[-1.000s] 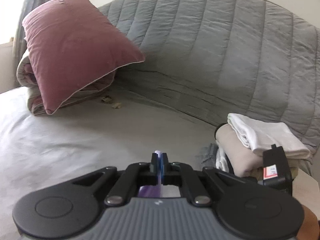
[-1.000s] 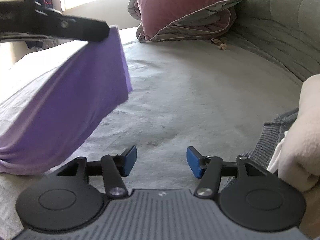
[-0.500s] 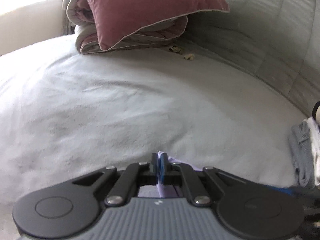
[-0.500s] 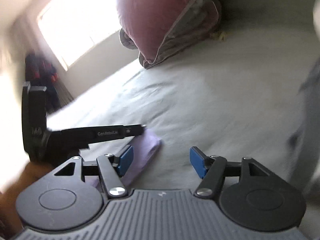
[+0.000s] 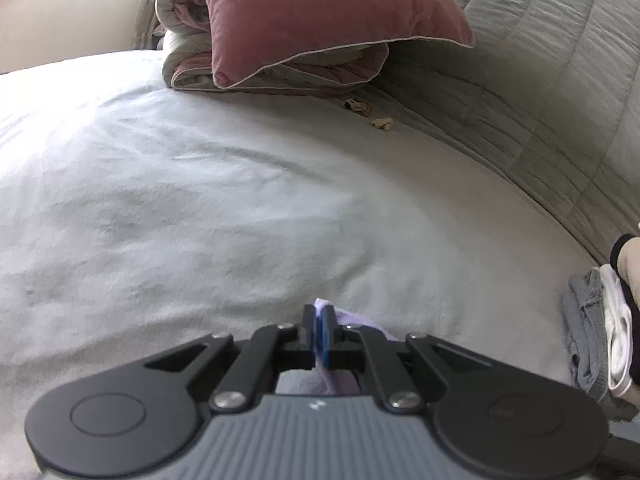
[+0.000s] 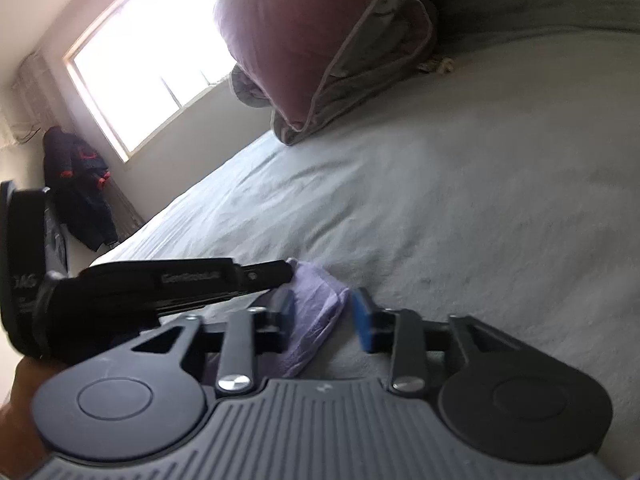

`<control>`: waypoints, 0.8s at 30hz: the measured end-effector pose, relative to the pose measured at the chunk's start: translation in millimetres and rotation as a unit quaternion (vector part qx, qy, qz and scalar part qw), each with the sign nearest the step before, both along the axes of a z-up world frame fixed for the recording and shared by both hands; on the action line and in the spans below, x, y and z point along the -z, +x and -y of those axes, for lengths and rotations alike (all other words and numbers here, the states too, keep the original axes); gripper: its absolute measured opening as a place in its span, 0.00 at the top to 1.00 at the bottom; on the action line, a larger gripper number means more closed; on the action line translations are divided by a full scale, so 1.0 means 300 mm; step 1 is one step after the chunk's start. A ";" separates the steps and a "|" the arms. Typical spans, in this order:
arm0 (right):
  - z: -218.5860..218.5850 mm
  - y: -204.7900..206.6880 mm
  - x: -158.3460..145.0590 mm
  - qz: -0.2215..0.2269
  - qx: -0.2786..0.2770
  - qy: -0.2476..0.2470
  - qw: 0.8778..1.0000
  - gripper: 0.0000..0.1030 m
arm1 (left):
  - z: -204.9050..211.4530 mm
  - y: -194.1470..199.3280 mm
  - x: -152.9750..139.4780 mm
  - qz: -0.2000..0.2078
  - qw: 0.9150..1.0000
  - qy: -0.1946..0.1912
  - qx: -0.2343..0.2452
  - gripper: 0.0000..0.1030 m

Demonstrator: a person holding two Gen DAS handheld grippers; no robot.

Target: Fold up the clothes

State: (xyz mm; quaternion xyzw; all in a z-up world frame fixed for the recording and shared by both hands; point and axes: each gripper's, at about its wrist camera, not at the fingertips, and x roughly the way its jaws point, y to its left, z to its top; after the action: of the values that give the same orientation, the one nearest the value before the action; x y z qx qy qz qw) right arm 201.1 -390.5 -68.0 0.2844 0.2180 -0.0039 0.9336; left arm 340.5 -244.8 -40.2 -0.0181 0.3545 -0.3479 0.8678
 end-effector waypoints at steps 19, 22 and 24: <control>0.010 -0.100 -0.211 -0.060 -0.006 -0.203 0.977 0.97 | 0.152 -0.095 -0.082 0.053 0.997 -0.017 0.048 0.98; -0.019 -0.079 -0.179 -0.104 -0.024 -0.244 0.964 0.97 | 0.176 -0.106 -0.028 0.048 0.997 -0.001 0.053 0.98; -0.041 -0.062 -0.145 -0.128 -0.033 -0.267 0.954 0.97 | 0.184 -0.110 0.010 0.046 0.998 0.007 0.049 0.98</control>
State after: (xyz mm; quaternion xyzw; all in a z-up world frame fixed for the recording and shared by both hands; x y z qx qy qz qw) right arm 182.6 -378.2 -24.6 0.0143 0.3363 -0.0673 0.9393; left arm 307.4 -299.9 -43.1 0.0215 0.3172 -0.3880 0.8651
